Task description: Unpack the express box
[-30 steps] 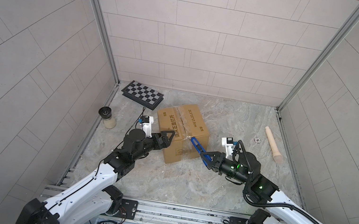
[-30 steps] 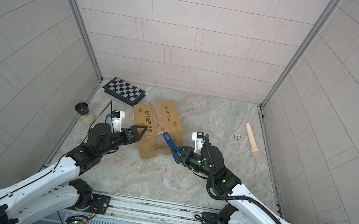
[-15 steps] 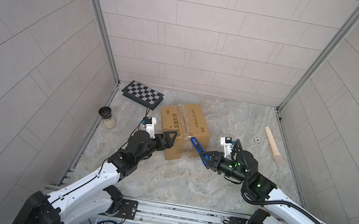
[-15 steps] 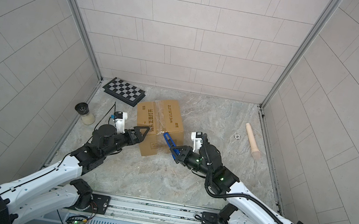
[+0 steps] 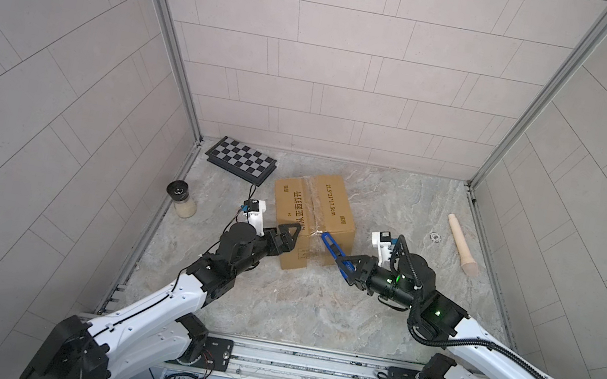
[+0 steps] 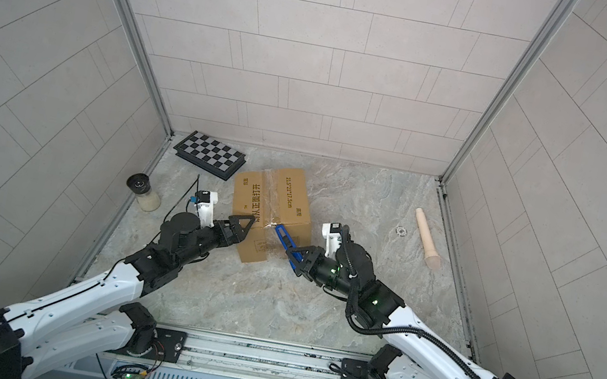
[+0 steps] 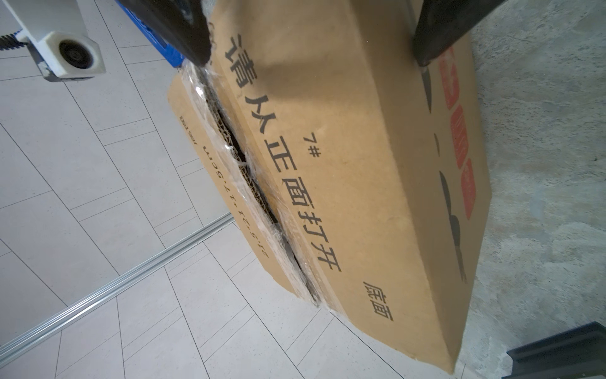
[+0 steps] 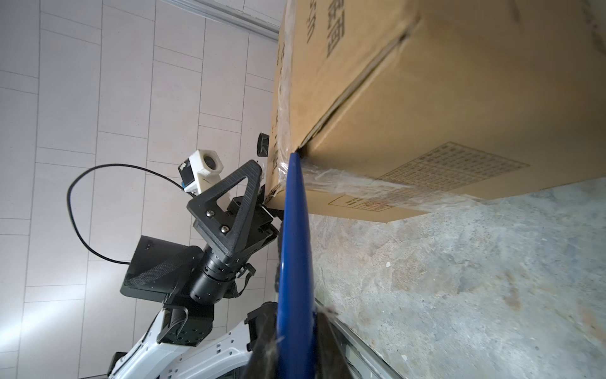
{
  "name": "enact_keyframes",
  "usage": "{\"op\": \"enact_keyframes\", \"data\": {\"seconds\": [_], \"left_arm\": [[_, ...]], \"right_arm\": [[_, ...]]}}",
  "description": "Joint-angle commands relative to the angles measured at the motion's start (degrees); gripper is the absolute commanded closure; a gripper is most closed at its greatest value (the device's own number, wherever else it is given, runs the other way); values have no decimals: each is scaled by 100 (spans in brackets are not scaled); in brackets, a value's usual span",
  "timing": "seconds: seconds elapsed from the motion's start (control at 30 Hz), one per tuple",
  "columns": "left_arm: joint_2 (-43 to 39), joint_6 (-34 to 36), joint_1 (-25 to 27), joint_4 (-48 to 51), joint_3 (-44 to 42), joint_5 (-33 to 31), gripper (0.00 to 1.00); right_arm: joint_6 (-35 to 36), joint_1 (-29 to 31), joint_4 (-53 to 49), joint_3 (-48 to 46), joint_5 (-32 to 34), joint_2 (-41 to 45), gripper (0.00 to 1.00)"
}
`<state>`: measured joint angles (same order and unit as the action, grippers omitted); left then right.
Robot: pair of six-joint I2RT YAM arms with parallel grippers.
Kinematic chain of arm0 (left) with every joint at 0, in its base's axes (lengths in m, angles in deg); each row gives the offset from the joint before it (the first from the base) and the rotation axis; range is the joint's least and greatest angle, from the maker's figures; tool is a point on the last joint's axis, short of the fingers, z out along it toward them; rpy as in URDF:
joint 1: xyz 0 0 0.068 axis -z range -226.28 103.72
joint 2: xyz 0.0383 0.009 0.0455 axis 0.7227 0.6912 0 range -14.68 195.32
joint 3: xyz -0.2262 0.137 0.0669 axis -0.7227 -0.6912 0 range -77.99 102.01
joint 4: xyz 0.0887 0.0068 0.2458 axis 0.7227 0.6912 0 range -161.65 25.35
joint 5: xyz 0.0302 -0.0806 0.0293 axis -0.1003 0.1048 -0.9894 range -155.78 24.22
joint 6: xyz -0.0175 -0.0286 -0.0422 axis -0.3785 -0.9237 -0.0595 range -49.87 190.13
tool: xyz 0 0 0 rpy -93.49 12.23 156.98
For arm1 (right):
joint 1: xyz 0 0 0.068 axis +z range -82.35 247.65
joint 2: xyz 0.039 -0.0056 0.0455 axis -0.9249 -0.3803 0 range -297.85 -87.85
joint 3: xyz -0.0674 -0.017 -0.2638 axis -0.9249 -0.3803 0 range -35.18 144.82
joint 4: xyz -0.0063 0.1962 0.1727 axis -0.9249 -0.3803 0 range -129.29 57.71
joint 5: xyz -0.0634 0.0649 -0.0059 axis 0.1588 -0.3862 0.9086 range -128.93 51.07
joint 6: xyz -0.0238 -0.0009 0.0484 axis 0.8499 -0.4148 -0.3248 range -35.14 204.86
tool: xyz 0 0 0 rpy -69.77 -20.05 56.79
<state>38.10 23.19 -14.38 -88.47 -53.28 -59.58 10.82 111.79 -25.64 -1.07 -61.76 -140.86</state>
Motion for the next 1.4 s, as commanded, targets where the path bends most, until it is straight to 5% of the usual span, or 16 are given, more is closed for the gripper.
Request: {"op": "enact_keyframes", "data": {"seconds": [0.0,0.53,0.9,1.37], "left_arm": [[37,-76,281,-413,141,391,0],[73,-75,572,-363,195,108,0],[38,-137,568,-542,317,177,0],[173,-298,572,-760,267,200,0]], "right_arm": [[439,234,144,271,-320,-181,100],[-212,45,1359,243,-534,-136,100],[165,119,866,-67,-543,-309,100],[-111,178,1589,0,-672,-597,100]]}}
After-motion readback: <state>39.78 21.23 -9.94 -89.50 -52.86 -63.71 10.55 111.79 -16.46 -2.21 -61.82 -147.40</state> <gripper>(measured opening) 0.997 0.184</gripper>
